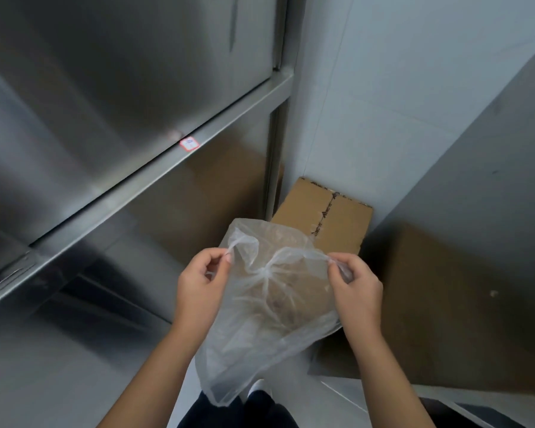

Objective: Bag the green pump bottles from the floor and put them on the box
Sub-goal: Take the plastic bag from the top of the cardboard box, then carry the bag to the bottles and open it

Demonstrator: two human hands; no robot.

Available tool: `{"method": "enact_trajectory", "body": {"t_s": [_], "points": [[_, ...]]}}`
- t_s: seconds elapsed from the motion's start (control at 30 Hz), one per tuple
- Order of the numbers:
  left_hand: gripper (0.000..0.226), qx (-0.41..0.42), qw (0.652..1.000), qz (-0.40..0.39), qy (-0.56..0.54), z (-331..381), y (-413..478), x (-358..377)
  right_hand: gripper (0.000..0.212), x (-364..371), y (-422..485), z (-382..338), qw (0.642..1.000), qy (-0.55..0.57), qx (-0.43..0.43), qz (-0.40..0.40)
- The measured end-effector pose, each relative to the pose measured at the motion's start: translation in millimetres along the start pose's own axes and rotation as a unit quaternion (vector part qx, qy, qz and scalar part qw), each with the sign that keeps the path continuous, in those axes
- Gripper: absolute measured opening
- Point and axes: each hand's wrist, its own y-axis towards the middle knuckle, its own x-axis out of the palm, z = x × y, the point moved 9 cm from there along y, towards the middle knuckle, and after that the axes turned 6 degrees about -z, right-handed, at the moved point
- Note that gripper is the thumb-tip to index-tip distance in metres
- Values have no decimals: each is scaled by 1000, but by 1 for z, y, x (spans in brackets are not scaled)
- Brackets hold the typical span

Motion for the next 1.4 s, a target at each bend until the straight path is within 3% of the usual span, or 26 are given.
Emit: {"method": "enact_trajectory", "body": {"t_s": [0.23, 0.43, 0.7, 0.87, 1.13, 1.4], "points": [[16, -30, 999, 33, -4, -11, -47, -36, 11, 55, -21, -17, 993, -10, -37, -116], [12, -62, 989, 133, -15, -29, -101, -85, 15, 94, -55, -38, 976, -5, -90, -200], [17, -78, 950, 289, -84, -45, -224, -140, 12, 121, -143, -61, 934, -19, -161, -319], [16, -100, 900, 408, -117, -59, -331, -160, 11, 123, -212, -69, 892, -45, -225, -390], [12, -136, 804, 567, -120, -81, -510, -161, 9, 142, -337, -59, 791, -65, -297, -531], [16, -190, 662, 717, -110, -94, -670, -141, 13, 176, -477, -50, 655, -68, -351, -666]]}}
